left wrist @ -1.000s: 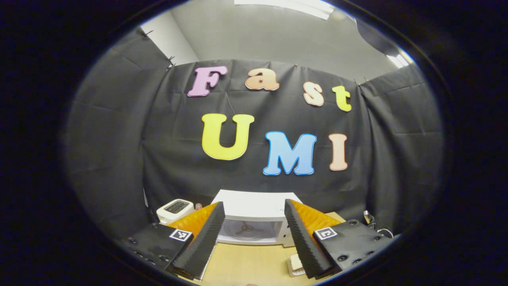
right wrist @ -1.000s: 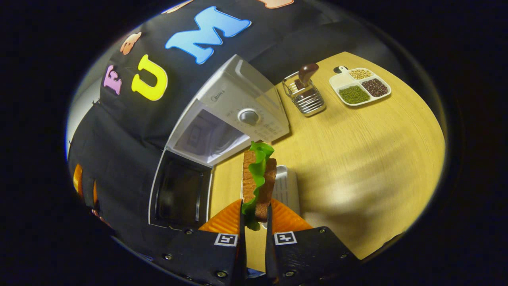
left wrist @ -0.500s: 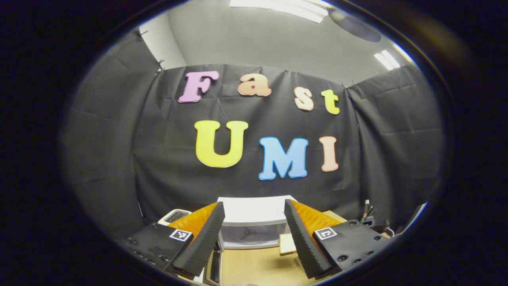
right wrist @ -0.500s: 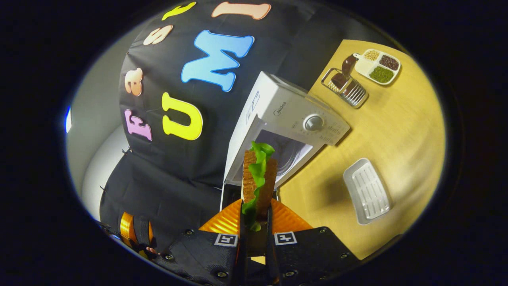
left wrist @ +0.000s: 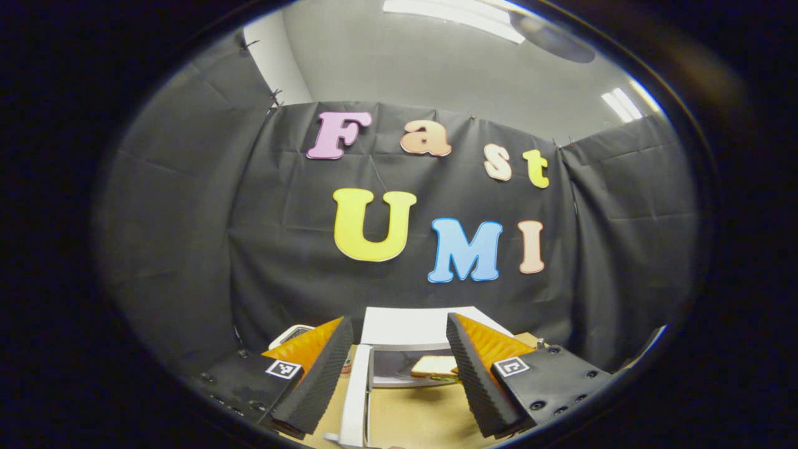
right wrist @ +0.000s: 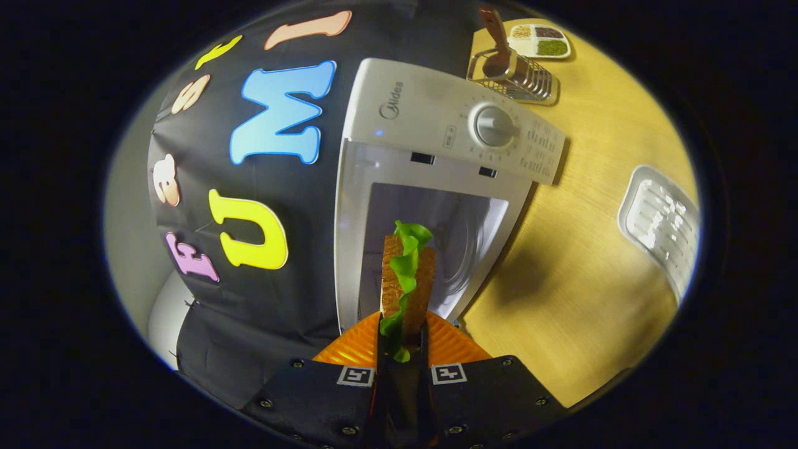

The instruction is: Open the microwave oven with the left hand, put the food in, and close the microwave oven.

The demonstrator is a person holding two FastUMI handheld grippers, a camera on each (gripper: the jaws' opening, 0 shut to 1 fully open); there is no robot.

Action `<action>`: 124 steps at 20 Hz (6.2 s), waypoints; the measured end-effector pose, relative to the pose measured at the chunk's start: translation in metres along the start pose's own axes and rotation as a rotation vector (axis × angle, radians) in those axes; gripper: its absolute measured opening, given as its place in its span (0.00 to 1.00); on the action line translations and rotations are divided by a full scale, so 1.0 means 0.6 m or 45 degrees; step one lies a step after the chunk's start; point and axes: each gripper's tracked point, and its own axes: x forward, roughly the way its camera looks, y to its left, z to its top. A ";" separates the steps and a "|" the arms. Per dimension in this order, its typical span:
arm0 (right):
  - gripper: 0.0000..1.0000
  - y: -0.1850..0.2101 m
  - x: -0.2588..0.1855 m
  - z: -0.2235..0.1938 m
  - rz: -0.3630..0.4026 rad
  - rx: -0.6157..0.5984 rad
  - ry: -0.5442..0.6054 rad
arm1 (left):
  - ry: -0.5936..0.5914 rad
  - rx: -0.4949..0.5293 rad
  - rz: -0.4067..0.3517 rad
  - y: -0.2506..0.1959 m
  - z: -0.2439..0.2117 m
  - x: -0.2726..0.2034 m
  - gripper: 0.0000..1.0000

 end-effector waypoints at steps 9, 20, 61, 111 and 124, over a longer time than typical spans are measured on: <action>0.19 -0.019 0.132 0.037 -0.081 0.134 -0.290 | 0.110 -0.078 0.066 0.123 -0.075 -0.012 0.94; 0.19 -0.075 0.268 0.040 -0.225 0.228 -0.494 | 0.189 -0.058 0.120 0.220 -0.110 0.003 0.94; 0.93 0.300 -0.428 0.141 -0.120 -1.656 -0.701 | 0.062 0.022 0.013 0.028 -0.084 0.037 0.94; 0.93 0.319 -0.433 0.216 -0.097 -1.659 -0.666 | 0.633 -0.030 -0.311 -0.155 -0.412 -0.013 0.07; 0.93 0.324 -0.456 0.264 -0.107 -1.671 -0.707 | 0.619 -0.037 -0.450 -0.280 -0.410 0.118 0.07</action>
